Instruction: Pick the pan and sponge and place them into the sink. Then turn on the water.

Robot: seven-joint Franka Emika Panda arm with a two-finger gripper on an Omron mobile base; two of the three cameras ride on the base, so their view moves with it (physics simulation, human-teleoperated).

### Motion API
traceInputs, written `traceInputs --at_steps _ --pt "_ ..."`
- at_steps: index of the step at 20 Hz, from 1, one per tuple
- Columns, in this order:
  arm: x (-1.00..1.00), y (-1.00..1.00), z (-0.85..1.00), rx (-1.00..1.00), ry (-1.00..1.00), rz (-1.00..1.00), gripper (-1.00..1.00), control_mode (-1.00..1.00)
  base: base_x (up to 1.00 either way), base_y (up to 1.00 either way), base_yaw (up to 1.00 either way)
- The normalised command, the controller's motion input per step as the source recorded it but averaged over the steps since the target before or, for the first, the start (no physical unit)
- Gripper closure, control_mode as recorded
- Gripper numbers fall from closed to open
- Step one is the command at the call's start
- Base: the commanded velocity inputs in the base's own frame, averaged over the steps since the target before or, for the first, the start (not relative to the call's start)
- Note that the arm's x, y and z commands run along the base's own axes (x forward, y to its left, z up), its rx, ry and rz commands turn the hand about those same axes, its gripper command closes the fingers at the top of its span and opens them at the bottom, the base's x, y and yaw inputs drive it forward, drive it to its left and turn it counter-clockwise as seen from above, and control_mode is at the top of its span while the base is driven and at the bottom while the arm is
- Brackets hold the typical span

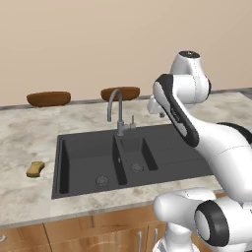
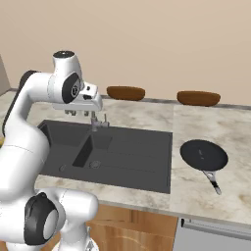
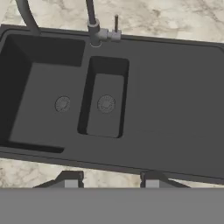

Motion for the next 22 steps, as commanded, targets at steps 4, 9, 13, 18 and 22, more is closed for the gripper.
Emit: traceInputs --at_steps 4,9,13,18,22 --pt "-0.15 -0.07 -0.01 0.0 0.01 0.0 -1.0 -1.0 0.0 0.0 0.0" --pt "-0.9 -0.4 0.01 0.0 -0.29 0.04 -1.0 -1.0 0.0 0.0 0.0" --pt "-0.9 -0.71 0.0 0.0 -0.23 0.0 -1.0 -1.0 0.0 0.0 0.0" --pt "-0.57 -0.79 -0.01 -0.05 -0.15 0.01 -1.0 -1.0 0.0 0.0 0.0" --pt "-0.41 -0.97 -0.09 -0.14 -0.19 0.03 -1.0 -1.0 0.0 0.0 0.0"
